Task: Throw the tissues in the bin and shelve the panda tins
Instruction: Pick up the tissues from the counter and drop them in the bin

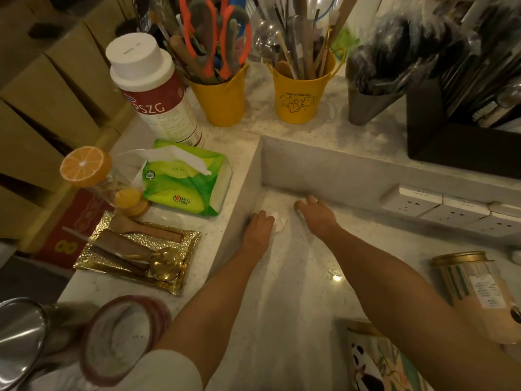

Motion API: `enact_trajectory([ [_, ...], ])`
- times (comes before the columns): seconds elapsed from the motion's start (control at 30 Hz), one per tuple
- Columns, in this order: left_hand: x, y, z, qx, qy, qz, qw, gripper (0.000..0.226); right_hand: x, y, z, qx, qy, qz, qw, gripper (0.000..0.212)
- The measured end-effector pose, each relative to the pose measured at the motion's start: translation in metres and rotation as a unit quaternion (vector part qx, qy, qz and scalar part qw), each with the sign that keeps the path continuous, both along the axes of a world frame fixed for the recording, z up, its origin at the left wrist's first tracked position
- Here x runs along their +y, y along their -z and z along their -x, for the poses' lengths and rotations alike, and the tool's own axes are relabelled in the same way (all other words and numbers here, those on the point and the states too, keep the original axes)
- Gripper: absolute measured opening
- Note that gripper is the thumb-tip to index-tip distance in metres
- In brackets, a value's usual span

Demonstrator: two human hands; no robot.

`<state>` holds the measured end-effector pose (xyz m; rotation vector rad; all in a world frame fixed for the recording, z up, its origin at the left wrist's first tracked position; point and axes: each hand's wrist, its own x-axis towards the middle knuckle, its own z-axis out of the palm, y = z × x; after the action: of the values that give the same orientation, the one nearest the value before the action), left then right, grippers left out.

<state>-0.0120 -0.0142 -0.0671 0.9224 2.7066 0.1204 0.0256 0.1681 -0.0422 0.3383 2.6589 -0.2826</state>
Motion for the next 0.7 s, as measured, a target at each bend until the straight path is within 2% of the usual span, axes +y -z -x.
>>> enact_trajectory([
  [0.07,-0.004,-0.002,-0.002,-0.003,0.010,-0.002,1.000,0.037,-0.001,-0.004,-0.004,-0.023,0.001,0.009,1.000,0.038],
  [0.23,-0.023,-0.010,-0.025,-0.036,0.003,0.000,0.999,0.037,-0.020,-0.017,-0.039,-0.065,-0.021,-0.009,0.998,0.038],
  [0.33,-0.041,-0.022,-0.057,-0.071,-0.042,-0.017,0.996,0.038,-0.045,-0.037,-0.077,-0.024,-0.007,0.001,1.000,0.034],
  [0.43,-0.066,-0.038,-0.105,-0.111,-0.083,-0.082,0.987,0.037,-0.078,-0.057,-0.132,0.057,0.019,0.028,0.998,0.033],
  [0.6,-0.141,-0.052,-0.202,-0.153,-0.121,-0.200,0.960,0.034,-0.135,-0.072,-0.253,0.120,0.089,0.149,0.977,0.029],
  [0.7,-0.194,-0.056,-0.263,-0.227,-0.162,-0.262,0.924,0.023,-0.159,-0.069,-0.320,0.130,0.131,0.247,0.951,0.024],
])
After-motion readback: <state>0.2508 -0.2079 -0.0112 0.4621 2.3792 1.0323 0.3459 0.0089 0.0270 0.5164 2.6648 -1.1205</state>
